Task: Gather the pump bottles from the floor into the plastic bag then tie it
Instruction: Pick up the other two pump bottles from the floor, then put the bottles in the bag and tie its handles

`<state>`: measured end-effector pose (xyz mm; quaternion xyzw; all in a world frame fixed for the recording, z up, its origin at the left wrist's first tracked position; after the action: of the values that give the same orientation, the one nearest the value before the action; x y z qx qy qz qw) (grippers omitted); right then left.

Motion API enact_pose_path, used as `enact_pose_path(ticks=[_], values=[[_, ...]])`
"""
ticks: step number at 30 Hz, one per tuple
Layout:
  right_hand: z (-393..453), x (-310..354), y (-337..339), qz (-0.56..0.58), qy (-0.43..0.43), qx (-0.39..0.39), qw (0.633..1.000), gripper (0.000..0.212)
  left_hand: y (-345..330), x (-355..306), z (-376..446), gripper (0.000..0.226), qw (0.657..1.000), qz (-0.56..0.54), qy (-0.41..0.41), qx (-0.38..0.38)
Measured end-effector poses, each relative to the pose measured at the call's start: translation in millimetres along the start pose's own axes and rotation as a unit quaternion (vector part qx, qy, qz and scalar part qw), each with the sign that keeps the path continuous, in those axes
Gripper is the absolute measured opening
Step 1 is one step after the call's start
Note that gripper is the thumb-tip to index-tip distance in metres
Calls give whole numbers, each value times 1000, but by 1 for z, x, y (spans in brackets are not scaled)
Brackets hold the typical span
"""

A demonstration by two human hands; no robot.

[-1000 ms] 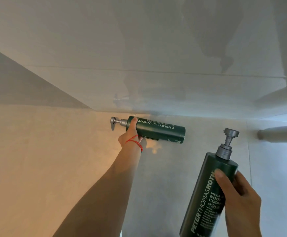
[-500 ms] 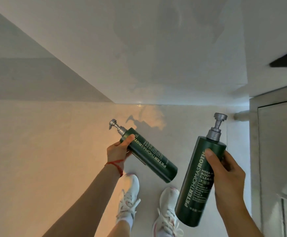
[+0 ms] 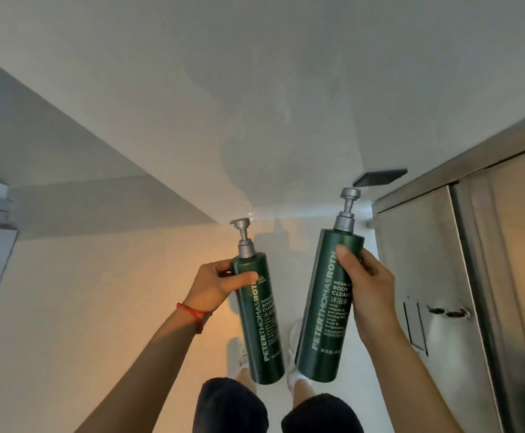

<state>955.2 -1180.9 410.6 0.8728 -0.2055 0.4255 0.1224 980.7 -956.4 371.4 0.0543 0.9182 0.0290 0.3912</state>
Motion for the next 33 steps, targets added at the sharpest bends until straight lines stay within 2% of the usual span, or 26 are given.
enact_pose_path(ticks=[5, 9, 15, 21, 24, 33], values=[[-39, 57, 11, 16, 7, 3, 1000, 20, -4, -69, -49, 25, 999, -10, -37, -9], [-64, 95, 28, 23, 16, 7, 1000, 41, -11, -109, -75, 12, 997, -12, -74, -27], [-91, 138, 57, 45, 45, -11, 998, 40, -27, -155, -100, 11, 992, -9, -125, -3], [-112, 158, 70, 73, 83, -94, 989, 18, -40, -191, -96, 11, 987, 6, -152, 61], [-126, 154, 69, 105, 93, -155, 978, 15, -45, -205, -86, 13, 982, 27, -157, 104], [-196, 113, 53, 219, 110, -334, 910, 14, -62, -225, -84, 10, 941, 143, -151, 268]])
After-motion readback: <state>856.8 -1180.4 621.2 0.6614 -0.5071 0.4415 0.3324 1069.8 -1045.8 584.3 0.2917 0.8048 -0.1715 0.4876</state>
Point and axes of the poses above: each hand's wrist, its own z-axis towards the middle knuckle, its own y-axis out of the back of the hand, x = y × z, the point moved 1 cm from there along z, towards the middle knuckle, and after that the axes turned 6 degrees about -x, right-handed, at the moved point
